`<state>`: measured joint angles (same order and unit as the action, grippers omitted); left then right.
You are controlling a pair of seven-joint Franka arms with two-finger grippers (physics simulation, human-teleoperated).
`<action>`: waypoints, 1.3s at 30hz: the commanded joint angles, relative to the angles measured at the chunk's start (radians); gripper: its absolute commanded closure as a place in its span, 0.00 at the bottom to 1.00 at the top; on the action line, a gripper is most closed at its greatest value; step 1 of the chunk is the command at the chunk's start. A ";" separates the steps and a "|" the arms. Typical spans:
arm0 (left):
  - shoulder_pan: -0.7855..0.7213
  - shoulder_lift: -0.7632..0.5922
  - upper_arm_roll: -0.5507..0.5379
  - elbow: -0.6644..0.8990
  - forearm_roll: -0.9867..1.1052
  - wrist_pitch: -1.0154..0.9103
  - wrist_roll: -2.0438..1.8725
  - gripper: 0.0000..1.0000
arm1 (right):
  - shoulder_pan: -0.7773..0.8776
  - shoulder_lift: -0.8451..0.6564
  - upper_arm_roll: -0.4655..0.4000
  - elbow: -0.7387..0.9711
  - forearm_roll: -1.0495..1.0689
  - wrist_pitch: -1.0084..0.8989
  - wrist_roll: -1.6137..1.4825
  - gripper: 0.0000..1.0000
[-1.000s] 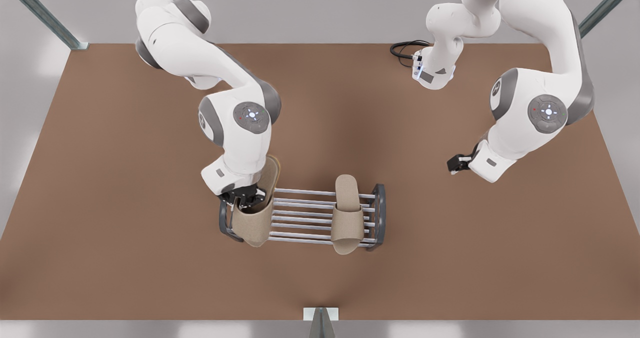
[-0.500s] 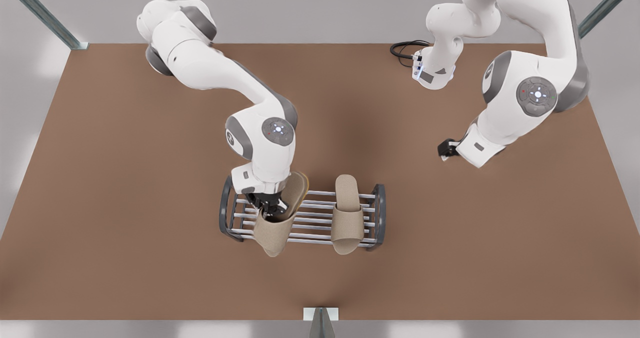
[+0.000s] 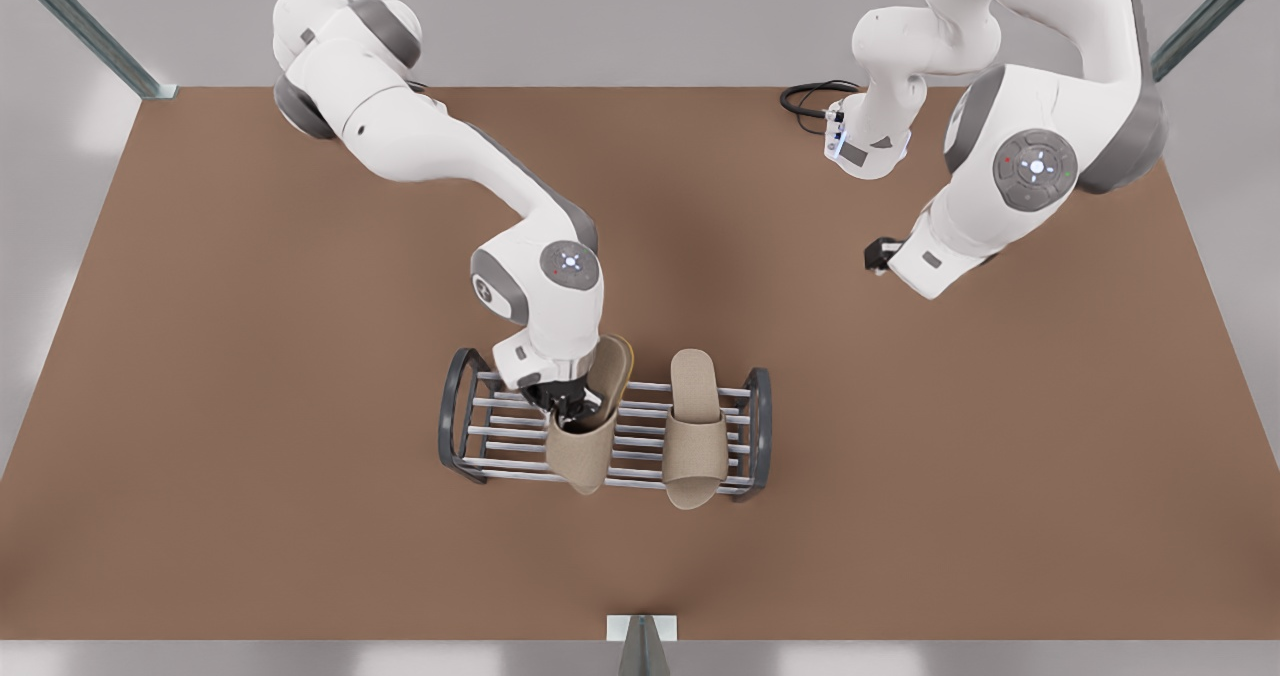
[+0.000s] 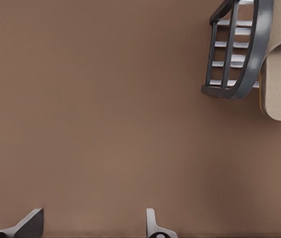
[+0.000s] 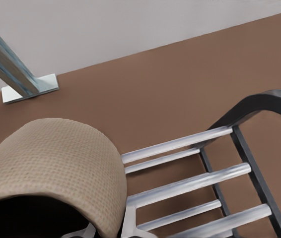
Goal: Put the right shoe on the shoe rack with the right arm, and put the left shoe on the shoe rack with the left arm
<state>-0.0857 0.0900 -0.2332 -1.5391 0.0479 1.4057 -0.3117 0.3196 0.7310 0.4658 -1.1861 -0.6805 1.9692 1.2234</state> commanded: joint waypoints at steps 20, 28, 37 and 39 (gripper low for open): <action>-0.002 0.004 -0.015 0.008 0.030 -0.014 -0.069 0.00 | -0.002 -0.018 -0.015 -0.061 -0.011 0.128 -0.019 0.00; -0.002 -0.004 -0.023 0.010 0.043 -0.033 -0.066 0.00 | 0.004 -0.065 -0.001 -0.092 -0.008 0.117 0.010 0.00; -0.003 -0.041 -0.067 0.002 0.038 -0.114 -0.067 0.00 | -0.247 -0.249 0.304 -0.102 0.078 -0.027 -0.030 0.00; -0.003 -0.041 -0.093 0.002 0.041 -0.123 -0.069 0.00 | -0.515 -0.297 0.546 -0.096 0.079 -0.176 -0.102 0.00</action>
<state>-0.0814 0.0497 -0.3170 -1.5371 0.0863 1.3129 -0.3727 -0.1116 0.4547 0.9374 -1.2758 -0.6167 1.9522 1.2079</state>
